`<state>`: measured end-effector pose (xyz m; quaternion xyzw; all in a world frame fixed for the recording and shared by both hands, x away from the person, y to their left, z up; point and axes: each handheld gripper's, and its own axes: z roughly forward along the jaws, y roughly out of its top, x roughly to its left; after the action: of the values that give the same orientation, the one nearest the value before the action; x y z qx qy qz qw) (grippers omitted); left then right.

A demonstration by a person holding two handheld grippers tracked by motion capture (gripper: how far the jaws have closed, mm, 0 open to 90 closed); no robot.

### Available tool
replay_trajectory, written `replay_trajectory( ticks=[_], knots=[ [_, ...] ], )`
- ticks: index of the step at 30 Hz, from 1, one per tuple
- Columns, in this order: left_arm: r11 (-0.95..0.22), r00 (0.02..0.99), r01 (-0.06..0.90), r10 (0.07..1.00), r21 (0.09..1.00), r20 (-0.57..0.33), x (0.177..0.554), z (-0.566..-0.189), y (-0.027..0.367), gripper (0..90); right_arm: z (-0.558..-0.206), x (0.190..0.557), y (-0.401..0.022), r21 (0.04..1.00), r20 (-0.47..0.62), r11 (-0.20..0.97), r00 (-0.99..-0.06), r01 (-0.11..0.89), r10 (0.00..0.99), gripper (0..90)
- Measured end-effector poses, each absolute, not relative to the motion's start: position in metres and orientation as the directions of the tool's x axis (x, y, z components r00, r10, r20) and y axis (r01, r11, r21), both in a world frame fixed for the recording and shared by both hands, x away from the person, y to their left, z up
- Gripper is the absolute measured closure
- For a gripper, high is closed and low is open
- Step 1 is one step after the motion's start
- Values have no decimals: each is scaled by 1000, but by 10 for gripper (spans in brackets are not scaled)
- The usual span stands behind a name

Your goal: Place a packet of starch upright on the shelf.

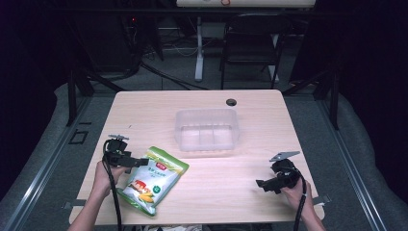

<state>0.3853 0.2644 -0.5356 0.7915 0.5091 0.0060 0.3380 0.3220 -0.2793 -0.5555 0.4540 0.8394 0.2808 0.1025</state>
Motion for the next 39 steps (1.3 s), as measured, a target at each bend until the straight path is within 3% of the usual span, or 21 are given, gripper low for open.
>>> replay_trajectory(
  ticks=[25,39],
  knots=[
    [-301,513,815,772,495,-375,408,-548,250,177,-555,319,-279,566,80,429,-564,705,822,29],
    [-325,528,815,759,480,-382,407,-551,247,385,-555,319,-279,570,82,429,-568,701,819,29]
  ],
)
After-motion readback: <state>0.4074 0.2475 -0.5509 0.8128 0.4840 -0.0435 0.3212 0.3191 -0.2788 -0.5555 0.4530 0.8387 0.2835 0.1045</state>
